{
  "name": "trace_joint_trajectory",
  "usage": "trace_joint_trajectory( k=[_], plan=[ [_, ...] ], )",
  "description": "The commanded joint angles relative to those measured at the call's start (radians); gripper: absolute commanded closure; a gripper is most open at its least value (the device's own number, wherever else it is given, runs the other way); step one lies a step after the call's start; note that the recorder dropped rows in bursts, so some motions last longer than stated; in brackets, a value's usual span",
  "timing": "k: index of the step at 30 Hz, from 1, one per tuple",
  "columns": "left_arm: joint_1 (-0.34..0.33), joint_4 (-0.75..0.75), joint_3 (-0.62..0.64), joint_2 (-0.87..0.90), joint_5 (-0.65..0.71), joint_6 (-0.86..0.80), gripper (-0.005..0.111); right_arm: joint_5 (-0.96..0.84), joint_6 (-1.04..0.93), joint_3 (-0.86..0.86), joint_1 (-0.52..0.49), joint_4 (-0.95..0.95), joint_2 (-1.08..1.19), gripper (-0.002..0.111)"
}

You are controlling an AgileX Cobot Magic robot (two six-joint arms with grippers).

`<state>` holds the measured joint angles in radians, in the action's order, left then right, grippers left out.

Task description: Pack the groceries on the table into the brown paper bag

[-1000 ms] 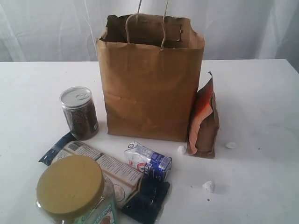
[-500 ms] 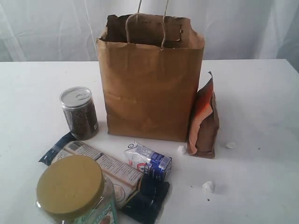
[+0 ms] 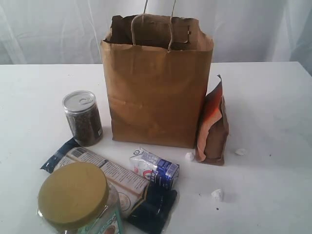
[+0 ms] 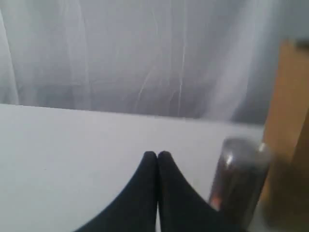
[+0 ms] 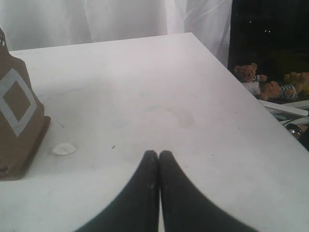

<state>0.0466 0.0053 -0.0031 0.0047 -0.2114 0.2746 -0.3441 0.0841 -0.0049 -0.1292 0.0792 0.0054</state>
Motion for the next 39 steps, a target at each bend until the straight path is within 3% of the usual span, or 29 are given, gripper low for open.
trace_joint_trajectory(
  k=[1, 5, 9, 12, 15, 17, 20, 24, 31, 35, 37, 39],
  plan=[
    [0.006, -0.039, 0.003, -0.005, -0.209, 0.273, 0.107, 0.001, -0.011, 0.005, 0.0, 0.001, -0.005, 0.108],
    [0.006, -0.039, 0.003, -0.005, -0.431, 0.505, 0.107, 0.001, -0.011, 0.005, 0.0, 0.001, -0.005, 0.108],
    [0.006, -0.133, 0.003, -0.005, -0.474, 0.437, 0.107, 0.001, -0.011, 0.005, 0.0, 0.001, -0.005, 0.108],
    [0.006, -0.408, -0.038, -0.005, -0.476, 0.262, 0.107, 0.001, -0.011, 0.005, 0.0, 0.001, -0.005, 0.108],
    [0.006, -0.696, -0.169, 0.042, -0.531, -0.116, 0.107, 0.001, -0.011, 0.005, 0.0, -0.001, -0.005, 0.108],
    [0.006, -0.721, -0.268, 0.104, -0.59, -0.356, 0.107, 0.001, -0.011, 0.005, 0.0, -0.001, -0.005, 0.108],
    [0.006, -0.641, -0.441, 0.261, -0.596, -0.65, 0.107, 0.001, -0.011, 0.005, 0.0, -0.001, -0.005, 0.108],
    [0.006, -0.613, -0.677, 0.538, -0.386, -1.079, 0.107, 0.001, -0.011, 0.005, 0.0, -0.001, -0.005, 0.108],
    [0.006, -0.915, -1.058, 1.102, 0.198, -1.372, 0.107, 0.001, -0.011, 0.005, 0.0, -0.001, -0.005, 0.108],
    [0.006, -0.852, -1.286, 1.368, 0.495, -1.216, 0.107, 0.001, -0.011, 0.005, 0.0, -0.001, -0.005, 0.108],
    [0.0, -0.64, -1.386, 1.468, 0.597, -1.031, 0.107, 0.001, -0.011, 0.005, 0.0, -0.001, -0.005, 0.108],
    [-0.007, -0.344, -1.491, 1.565, 0.736, -0.733, 0.107, 0.001, -0.011, 0.005, 0.0, -0.001, -0.005, 0.108]
  ],
)
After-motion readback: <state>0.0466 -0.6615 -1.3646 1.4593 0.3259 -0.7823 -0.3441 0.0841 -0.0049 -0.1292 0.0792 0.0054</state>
